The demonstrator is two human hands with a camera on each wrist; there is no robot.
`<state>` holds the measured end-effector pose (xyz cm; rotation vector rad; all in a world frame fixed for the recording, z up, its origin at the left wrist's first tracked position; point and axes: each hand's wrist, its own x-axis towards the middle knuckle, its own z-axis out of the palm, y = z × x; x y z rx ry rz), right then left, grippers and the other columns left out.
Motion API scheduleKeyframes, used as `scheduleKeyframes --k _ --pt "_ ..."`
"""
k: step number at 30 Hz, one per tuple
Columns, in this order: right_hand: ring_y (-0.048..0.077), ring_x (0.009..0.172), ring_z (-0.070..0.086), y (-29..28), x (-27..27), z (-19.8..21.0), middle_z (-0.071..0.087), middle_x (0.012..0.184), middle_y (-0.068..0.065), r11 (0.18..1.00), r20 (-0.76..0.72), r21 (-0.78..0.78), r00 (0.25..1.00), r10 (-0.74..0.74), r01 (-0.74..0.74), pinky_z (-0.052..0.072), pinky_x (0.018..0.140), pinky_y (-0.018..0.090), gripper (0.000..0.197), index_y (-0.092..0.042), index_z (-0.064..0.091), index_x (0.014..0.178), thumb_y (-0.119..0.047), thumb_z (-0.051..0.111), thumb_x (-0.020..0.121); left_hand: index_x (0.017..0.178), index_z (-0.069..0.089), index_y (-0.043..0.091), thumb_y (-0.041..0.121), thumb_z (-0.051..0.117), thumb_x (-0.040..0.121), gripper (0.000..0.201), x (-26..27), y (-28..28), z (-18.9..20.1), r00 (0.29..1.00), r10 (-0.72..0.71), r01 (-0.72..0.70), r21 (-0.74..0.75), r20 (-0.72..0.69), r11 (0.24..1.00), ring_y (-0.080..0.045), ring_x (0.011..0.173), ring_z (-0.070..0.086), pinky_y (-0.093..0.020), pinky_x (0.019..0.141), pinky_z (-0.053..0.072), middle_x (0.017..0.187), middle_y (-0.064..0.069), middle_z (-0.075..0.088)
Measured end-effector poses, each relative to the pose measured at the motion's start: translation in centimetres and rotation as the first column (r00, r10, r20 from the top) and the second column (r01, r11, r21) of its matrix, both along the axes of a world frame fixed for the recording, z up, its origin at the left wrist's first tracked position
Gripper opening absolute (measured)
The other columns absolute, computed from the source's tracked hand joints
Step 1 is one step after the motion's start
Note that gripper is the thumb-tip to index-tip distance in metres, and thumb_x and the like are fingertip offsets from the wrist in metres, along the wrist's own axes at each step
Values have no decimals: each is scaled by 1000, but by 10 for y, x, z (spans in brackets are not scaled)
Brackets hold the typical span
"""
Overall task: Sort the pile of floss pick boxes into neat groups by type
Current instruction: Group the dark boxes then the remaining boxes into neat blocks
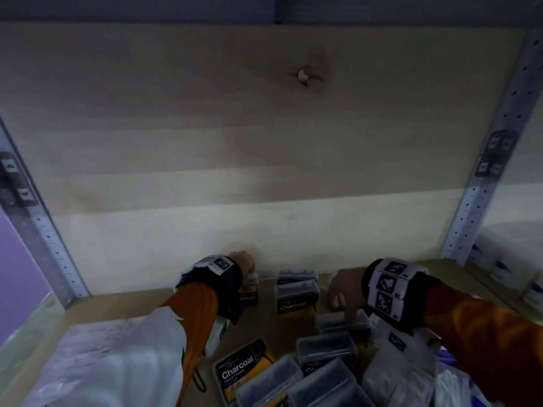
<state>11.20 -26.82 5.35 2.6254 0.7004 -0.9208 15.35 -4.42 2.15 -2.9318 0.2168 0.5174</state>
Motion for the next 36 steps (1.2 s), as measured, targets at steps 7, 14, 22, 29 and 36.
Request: scheduleKeyframes --k 7,14,22,29,36 --pt "30 125 50 23 8 -2 47 140 21 995 205 75 977 52 -68 38 107 39 43 2 45 137 -5 49 96 144 36 7 20 48 99 49 -6 -6 5 993 -118 118 36 8 992 -27 137 37 -27 106 32 151 -9 35" --pt "32 118 54 36 8 -10 51 134 21 993 225 25 968 108 -117 42 103 42 37 -1 48 133 -6 49 96 136 48 12 28 61 90 50 -22 0 31 989 -146 146 0 -14 989 -26 126 47 -32 101 40 140 -9 46" --pt "41 130 39 42 15 -9 37 142 31 995 185 100 983 -7 -12 30 112 49 41 11 37 137 -8 38 101 123 50 9 17 68 83 45 -30 19 48 990 -135 128 -153 -37 980 -18 94 50 -26 74 43 125 -10 55" --pt "36 136 33 44 16 -11 31 147 27 997 211 82 977 -18 1 26 115 43 44 10 31 140 -5 40 99 106 48 16 15 70 83 32 -33 30 34 996 -15 -13 -301 -90 954 -13 84 49 -24 71 40 94 4 52" --pt "36 134 39 44 16 -10 36 145 27 994 229 107 973 -11 -14 30 112 43 42 9 36 139 -4 40 99 102 41 18 17 68 83 33 -35 39 28 996 11 -28 -206 -83 978 -15 89 44 -24 64 37 103 0 46"
